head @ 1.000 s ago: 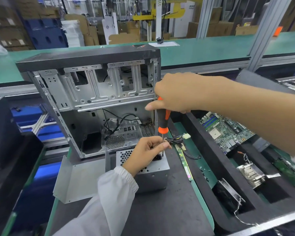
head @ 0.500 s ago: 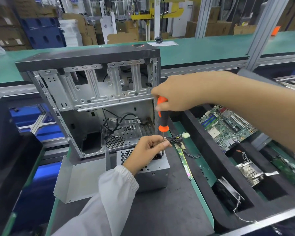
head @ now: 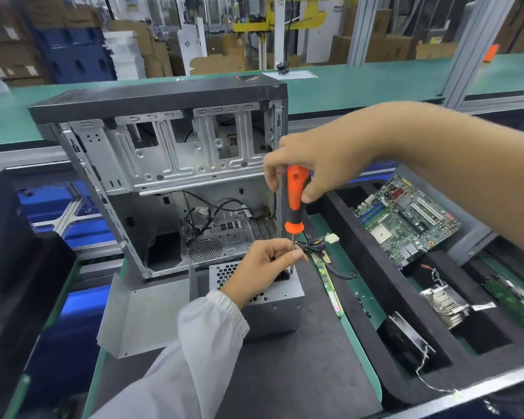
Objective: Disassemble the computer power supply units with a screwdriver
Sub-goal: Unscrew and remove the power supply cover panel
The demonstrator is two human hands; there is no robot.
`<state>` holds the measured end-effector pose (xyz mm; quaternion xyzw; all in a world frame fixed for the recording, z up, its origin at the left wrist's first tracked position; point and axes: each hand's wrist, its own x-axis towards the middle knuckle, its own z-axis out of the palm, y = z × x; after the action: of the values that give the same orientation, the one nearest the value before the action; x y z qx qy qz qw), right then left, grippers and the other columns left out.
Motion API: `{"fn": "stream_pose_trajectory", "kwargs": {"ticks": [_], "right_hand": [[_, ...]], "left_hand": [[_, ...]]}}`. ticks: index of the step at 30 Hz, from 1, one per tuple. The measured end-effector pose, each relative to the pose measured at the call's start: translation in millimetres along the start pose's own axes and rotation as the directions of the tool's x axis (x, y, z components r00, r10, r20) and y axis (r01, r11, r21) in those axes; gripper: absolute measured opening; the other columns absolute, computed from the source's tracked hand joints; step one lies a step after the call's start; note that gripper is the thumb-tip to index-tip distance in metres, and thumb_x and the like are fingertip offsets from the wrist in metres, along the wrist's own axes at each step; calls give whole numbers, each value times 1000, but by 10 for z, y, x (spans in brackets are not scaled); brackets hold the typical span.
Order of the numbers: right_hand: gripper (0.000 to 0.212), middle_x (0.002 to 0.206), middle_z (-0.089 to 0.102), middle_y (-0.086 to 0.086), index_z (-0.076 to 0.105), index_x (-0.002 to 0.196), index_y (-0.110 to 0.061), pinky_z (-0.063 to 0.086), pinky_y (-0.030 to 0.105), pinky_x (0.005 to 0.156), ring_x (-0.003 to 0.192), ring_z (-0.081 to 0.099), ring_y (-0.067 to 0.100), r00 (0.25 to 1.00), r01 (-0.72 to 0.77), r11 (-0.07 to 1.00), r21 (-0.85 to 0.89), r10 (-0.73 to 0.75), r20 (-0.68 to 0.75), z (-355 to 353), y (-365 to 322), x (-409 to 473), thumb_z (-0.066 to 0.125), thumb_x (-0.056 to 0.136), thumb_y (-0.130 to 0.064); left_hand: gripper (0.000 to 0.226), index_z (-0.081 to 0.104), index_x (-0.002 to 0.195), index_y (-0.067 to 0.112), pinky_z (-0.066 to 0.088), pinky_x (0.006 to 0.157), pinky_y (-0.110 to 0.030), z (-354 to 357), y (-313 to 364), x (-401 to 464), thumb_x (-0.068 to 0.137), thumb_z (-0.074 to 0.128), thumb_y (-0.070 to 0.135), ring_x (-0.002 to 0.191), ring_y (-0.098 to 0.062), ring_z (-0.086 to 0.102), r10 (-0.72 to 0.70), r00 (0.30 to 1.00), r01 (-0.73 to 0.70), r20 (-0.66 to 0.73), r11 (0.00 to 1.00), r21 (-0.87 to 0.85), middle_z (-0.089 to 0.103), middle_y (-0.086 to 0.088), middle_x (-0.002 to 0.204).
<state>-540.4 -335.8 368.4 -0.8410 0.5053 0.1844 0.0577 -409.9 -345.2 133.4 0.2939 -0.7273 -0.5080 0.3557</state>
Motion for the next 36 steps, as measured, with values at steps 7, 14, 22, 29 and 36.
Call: {"fn": "stream_pose_trajectory", "kwargs": {"ticks": [7,14,22,29,36], "right_hand": [[70,45,63,0,56,84,-8,51,26,54,43,64,15,971,-212,977,11,212,-106,131,-71,56,47,76,-77],[36,89,54,3,45,110,-33,56,40,71,64,60,18,999,-33,987,156,27,41,6,10,-7,71,84,-29],[53,54,67,6,56,87,-8,52,25,56,42,64,16,975,-180,983,26,182,-130,108,-104,97,43,93,-59],[47,73,62,-1,49,112,-28,52,29,59,51,62,8,998,-53,984,168,44,54,-4,-79,-10,68,78,-54],[30,64,67,4,58,92,-10,54,33,67,70,68,25,990,-120,988,-95,112,-81,93,-92,118,53,95,-40]], "left_hand": [[24,74,87,20,27,61,-25,4,-9,5,96,59,38,60,-27,26,-8,1000,8,13,1000,-5,37,-21,61],[23,73,82,20,22,54,-22,0,21,-6,97,60,31,55,-18,23,-12,1000,11,7,1000,1,29,-9,56],[25,73,84,21,20,53,-23,5,14,-13,99,56,31,52,-13,20,-8,1000,8,-4,999,36,24,11,53],[27,72,85,23,22,55,-28,15,25,-1,98,56,39,58,-33,22,-8,1000,7,15,999,37,31,-20,60],[24,72,84,24,22,56,-28,19,40,-8,98,56,35,55,-26,21,-26,1000,25,17,999,46,29,-12,57]]}}
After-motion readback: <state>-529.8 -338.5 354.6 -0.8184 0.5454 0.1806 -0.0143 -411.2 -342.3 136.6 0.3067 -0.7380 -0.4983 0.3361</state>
